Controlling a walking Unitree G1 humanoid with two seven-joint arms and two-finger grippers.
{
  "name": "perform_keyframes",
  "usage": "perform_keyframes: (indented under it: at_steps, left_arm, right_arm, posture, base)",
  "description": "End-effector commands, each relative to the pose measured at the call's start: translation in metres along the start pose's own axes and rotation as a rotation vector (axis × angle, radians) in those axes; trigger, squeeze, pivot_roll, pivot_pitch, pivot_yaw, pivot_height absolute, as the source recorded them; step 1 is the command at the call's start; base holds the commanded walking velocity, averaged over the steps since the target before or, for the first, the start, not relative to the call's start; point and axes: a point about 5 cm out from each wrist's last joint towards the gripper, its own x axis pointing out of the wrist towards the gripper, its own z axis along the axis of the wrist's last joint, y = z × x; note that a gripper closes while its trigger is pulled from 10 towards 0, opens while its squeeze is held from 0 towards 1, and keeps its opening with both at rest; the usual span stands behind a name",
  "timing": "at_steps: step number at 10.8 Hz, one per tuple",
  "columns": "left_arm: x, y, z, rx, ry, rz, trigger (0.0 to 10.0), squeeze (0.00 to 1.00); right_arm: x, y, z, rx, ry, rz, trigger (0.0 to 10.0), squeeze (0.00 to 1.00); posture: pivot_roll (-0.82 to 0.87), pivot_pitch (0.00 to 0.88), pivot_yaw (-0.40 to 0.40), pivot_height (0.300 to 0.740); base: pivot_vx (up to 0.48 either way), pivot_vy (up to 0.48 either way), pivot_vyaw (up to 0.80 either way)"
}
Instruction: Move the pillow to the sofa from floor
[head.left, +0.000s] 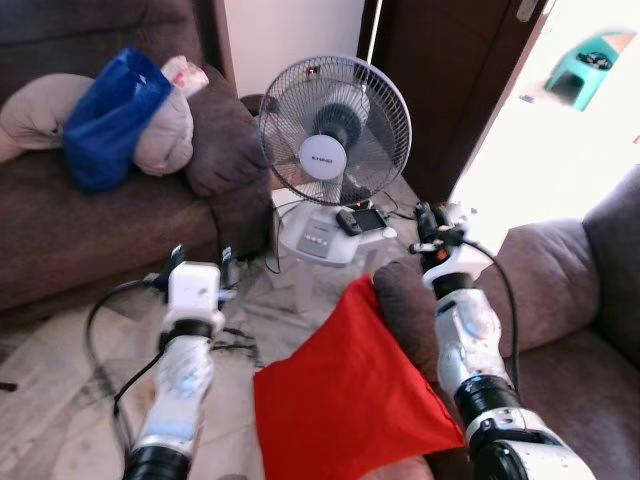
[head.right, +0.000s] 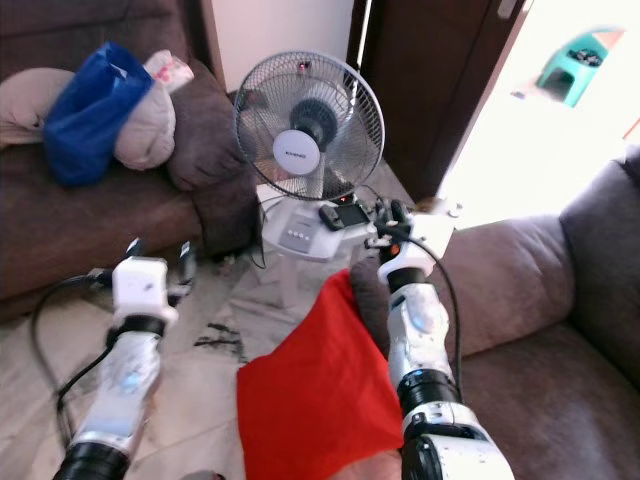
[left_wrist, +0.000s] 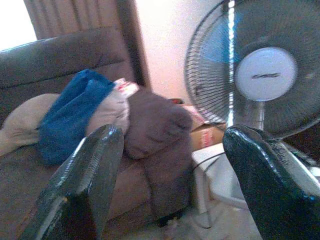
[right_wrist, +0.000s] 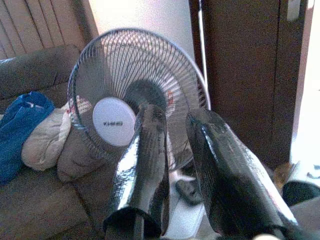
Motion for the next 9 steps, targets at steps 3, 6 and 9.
perform_keyframes:
  at_steps: [3,6,9]
  left_arm:
    - [-0.012,0.008,0.001,0.027,0.024,0.000,10.0,0.00]
    - [-0.018,0.010,-0.002,0.030,0.056,-0.014,10.0,0.00]
    - [-0.018,0.007,0.002,0.034,0.052,-0.052,10.0,0.00]
  right_arm:
    - [-0.025,-0.018,-0.020,-0.084,0.132,-0.010,10.0,0.00]
    - [-0.052,-0.035,-0.044,-0.175,0.258,-0.038,10.0,0.00]
    - [-0.041,-0.020,-0.035,-0.257,0.224,0.112,10.0,0.00]
  posture:
    - [0.12,0.000,-0.099,0.740]
    - [0.11,0.000,-0.091,0.740]
    - [0.09,0.000,-0.091,0.740]
  base:
    - [0.000,0.000,0.00]
    - [0.000,0.000,0.00]
    - [0.000,0.000,0.00]
